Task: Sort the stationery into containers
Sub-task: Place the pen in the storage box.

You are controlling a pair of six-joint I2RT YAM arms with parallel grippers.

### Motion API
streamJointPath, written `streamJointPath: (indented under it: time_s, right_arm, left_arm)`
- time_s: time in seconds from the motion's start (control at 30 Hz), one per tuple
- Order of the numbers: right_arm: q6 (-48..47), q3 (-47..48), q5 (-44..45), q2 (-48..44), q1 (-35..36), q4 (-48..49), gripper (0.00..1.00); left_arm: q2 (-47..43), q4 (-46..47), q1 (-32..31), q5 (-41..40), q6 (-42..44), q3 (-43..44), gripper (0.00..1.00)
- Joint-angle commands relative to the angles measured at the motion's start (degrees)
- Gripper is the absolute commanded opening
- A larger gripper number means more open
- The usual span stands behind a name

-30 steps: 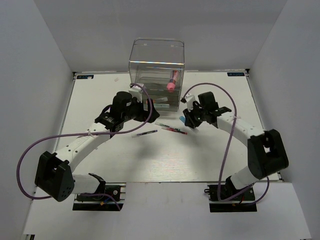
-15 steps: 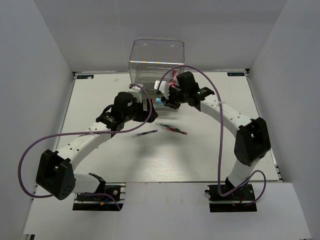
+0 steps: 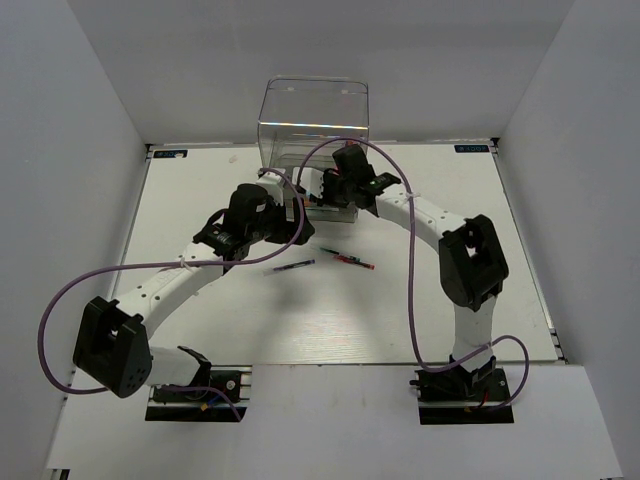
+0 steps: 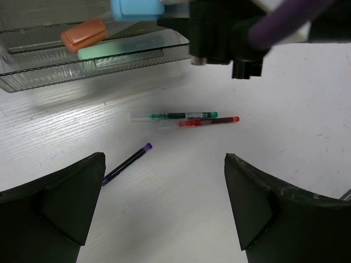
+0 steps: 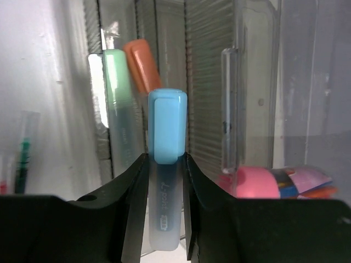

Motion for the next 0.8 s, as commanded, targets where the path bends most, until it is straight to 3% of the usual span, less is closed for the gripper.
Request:
streamJointPath:
  time_s: [0.0, 0.13, 0.17, 0.27, 0.33, 0.6, 0.77]
  right_arm:
    - [-2.4, 3.8, 1.4, 1.7, 0.0, 3.3, 0.02]
    - [-2.1, 6.3, 1.0, 3.5, 0.1, 2.1, 0.09]
    - [-1.7, 6.2, 0.8, 3.7, 0.2, 1.9, 0.20]
    - [-0.3, 6.1, 0.0, 3.8, 0.0, 1.5, 0.37]
    - [1.3, 6.1, -0.7, 3.1, 0.0, 1.4, 0.43]
    - [5.2, 4.3, -3.4, -0.7, -0.2, 0.9, 0.47]
    - [9.3, 0.3, -3.8, -5.1, -0.3, 2.1, 0.42]
  left_arm:
    - [-0.3, -0.1, 0.0, -1.0, -0.1, 2.1, 0.99]
    - [-0.3, -0.6, 0.0, -1.0, -0.1, 2.1, 0.99]
    - [-0.3, -0.6, 0.0, -1.0, -0.1, 2.1, 0.99]
    - [-0.3, -0.6, 0.0, -1.5, -0.1, 2.1, 0.99]
    - [-0.3, -0.6, 0.0, -1.5, -0.1, 2.1, 0.99]
    - [0.2, -0.6, 0.0, -1.5, -0.1, 2.1, 0.99]
    - [-0.8, -0.1, 0.0, -2.0, -0.1, 1.6, 0.87]
